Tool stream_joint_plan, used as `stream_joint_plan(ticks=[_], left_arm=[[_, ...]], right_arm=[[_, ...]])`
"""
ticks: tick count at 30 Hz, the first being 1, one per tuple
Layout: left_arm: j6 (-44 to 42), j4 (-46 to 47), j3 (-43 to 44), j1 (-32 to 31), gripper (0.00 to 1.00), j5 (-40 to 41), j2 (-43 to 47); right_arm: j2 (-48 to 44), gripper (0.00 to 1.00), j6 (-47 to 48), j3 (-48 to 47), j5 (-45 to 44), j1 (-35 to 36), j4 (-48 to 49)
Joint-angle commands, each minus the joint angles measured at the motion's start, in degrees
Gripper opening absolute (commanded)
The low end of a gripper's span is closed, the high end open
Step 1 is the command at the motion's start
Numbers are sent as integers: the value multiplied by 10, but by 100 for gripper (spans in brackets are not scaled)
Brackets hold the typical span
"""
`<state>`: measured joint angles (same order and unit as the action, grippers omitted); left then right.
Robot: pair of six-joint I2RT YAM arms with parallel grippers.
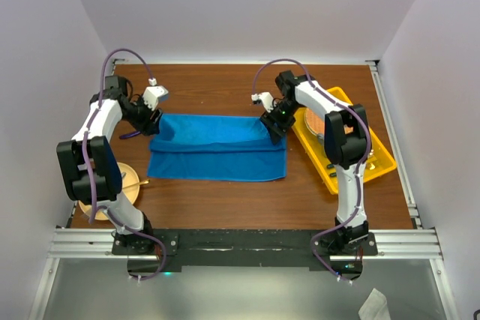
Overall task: Fold the napkin into a case and place the utensils inside
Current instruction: Fold and flatten the napkin at the center of the board.
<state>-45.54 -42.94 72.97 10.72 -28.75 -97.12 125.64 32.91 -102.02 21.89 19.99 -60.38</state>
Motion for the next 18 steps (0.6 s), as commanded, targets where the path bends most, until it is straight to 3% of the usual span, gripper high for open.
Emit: stream_joint_plan(ticks=[1,12,18], left_arm=[[12,20,14,-5,57,-10,4],[13,29,10,-7,57,-10,3],[14,30,19,-7,57,-9,-4]], right_arm=[[-1,59,-10,-20,-31,1,20],[12,57,-17,-40,-70,1,30],[21,49,-11,-35,-76,3,22]])
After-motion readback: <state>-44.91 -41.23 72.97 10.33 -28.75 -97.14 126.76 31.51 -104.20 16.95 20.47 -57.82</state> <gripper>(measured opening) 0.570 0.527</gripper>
